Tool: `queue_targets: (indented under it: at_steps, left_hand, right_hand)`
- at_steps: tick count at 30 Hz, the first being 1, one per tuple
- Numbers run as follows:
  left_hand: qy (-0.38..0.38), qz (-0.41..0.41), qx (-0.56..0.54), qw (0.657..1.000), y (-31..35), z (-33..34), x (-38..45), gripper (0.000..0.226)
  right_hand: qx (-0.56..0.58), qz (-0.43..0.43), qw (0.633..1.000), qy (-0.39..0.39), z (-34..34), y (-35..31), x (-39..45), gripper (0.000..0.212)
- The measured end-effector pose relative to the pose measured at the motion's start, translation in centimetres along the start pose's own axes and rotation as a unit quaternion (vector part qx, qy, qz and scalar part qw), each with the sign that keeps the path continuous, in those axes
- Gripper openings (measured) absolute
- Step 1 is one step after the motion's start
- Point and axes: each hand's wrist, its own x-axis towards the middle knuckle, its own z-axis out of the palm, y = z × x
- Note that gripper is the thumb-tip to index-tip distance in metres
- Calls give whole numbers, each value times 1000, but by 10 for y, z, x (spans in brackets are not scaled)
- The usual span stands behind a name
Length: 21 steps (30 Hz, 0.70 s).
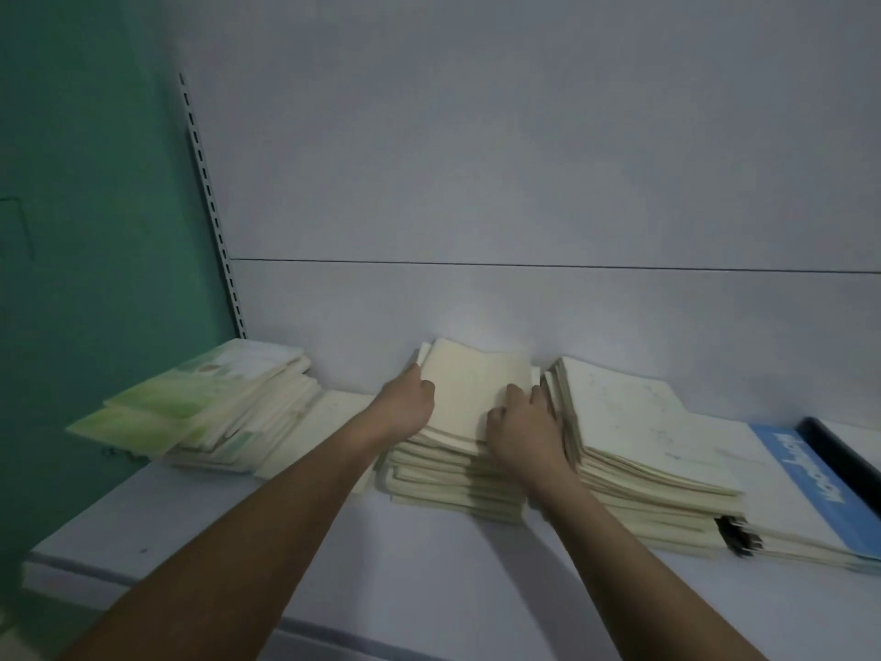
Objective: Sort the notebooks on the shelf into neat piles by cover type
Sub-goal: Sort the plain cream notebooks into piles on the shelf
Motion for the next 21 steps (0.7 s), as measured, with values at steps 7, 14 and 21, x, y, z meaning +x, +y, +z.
queue_targets:
  at_steps: [7,14,21]
  left_hand:
    - [46,39,81,995,-2,11,0,23]
    - [104,60,234,965,-5,10,-9,43]
    - [203,163,71,963,-23,-35,-44,41]
  right_hand:
    - [-7,-5,998,58,22,6,4,74]
    - [-123,-5,992,-2,-8,-3,-6,47]
    - [-20,-173,983,53,-48,-64,-36,32]
